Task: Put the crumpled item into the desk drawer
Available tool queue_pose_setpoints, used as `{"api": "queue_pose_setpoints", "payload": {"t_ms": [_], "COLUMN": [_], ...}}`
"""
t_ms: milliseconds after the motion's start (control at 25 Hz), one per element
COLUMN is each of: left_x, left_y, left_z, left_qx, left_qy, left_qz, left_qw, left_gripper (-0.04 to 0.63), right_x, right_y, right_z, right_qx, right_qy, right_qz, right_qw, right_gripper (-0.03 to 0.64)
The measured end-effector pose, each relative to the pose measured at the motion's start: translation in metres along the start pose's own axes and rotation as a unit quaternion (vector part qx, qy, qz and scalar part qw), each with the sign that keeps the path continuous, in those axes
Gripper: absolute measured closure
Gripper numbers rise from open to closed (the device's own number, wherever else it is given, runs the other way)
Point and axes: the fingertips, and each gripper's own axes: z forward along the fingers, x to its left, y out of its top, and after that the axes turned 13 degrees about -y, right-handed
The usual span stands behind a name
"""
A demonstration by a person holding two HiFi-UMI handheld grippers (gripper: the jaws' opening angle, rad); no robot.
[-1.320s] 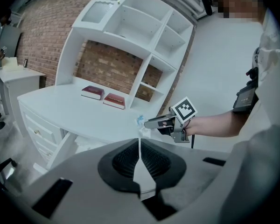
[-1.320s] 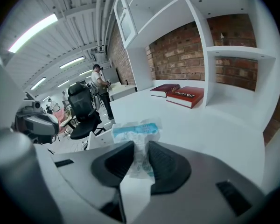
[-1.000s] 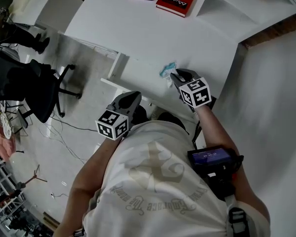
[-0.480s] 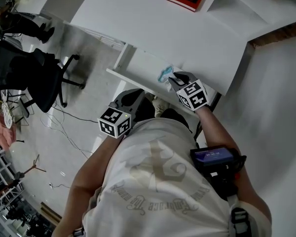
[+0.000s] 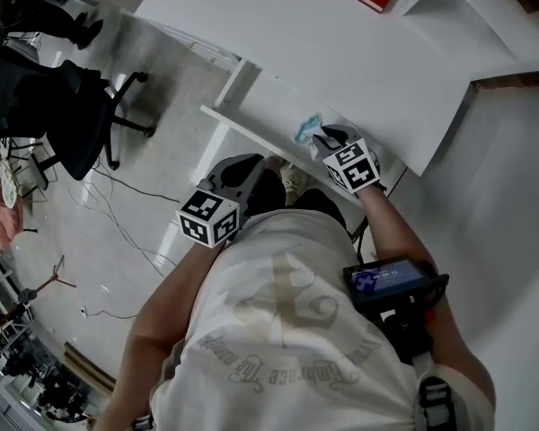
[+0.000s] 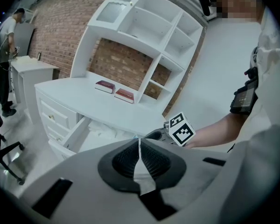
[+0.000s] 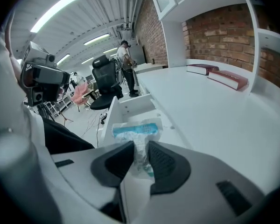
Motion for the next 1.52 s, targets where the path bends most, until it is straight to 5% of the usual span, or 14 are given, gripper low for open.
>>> {"api": "queue_pose_setpoints", "payload": {"t_ms": [920, 1520], "left_x": [0.030, 0.035], "left_y": [-0.013, -0.007], "left_z": [-0.033, -0.041], "left_qx": [-0.007, -0.003], "left_qy": [0.043, 0.042], "left_qz": [-0.062, -0.074], "left_qw": [0.9971, 0.9964], "left_gripper": [0.565, 0.565], "right_x": [0.008, 0.001], "right_y": [-0.020, -0.022], "right_z": [0.073, 0.083], "right_qx": [0.088, 0.101], "right_qy": [-0.001, -0.026], "right_qz": [0.011, 0.015], "right_qw": [0.996, 0.994], "right_gripper": [0.500, 0.488]}}
